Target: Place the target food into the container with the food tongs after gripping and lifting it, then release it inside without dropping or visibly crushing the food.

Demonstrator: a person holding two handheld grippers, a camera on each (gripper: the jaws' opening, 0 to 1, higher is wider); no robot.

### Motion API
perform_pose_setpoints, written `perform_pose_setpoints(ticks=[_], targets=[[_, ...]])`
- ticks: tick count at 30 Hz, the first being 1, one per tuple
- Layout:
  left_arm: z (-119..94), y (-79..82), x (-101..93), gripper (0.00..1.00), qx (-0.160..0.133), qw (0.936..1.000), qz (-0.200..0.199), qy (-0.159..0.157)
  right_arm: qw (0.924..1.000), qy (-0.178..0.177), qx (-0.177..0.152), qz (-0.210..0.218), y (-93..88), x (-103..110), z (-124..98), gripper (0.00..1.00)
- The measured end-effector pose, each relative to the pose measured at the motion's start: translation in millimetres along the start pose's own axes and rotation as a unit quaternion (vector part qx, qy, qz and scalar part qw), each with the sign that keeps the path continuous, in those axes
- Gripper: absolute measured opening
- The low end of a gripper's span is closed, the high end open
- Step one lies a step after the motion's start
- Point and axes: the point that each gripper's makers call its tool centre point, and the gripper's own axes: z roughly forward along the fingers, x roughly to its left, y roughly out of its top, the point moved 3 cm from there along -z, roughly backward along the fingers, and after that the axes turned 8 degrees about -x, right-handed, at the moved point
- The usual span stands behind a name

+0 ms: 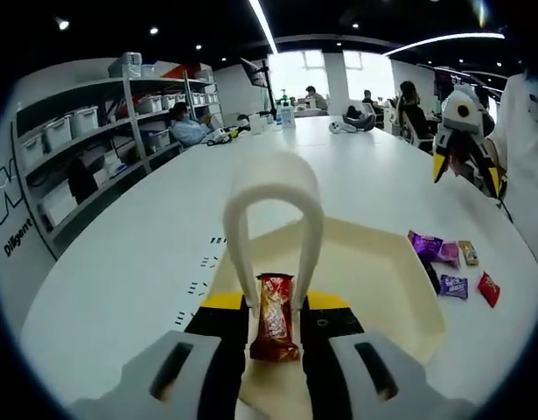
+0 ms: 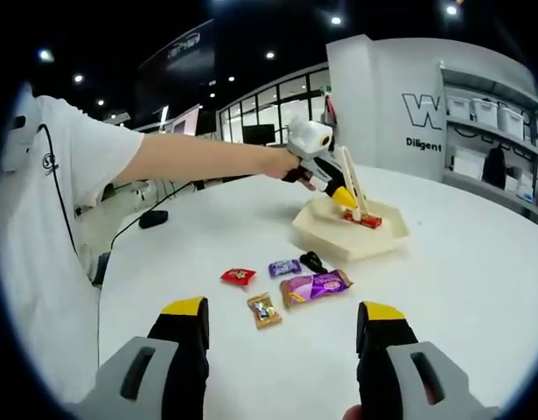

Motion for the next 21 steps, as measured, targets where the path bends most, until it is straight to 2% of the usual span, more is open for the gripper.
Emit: perform_pose_setpoints(ticks=[9, 12, 21], targets=[[-18.0, 15.5, -5.2, 0.22, -0.017, 0.9996, 0.011, 0.022, 1.0000, -0.001, -0.002, -0.001, 0.7, 0.1, -0.5, 0.67], [-25.9, 19.6, -12.8, 0.22, -0.036, 0.9988, 0.004, 0.032, 1.0000, -0.004, -0.002, -0.002, 0.6, 0.2, -1.5, 0.67], [-48.6, 26.4, -36.5, 0.22, -0.059, 0.9971, -0.004, 0.047, 1.0000, -0.007, -0.002, -0.005, 1.8, 1.5, -2.1, 0.67]])
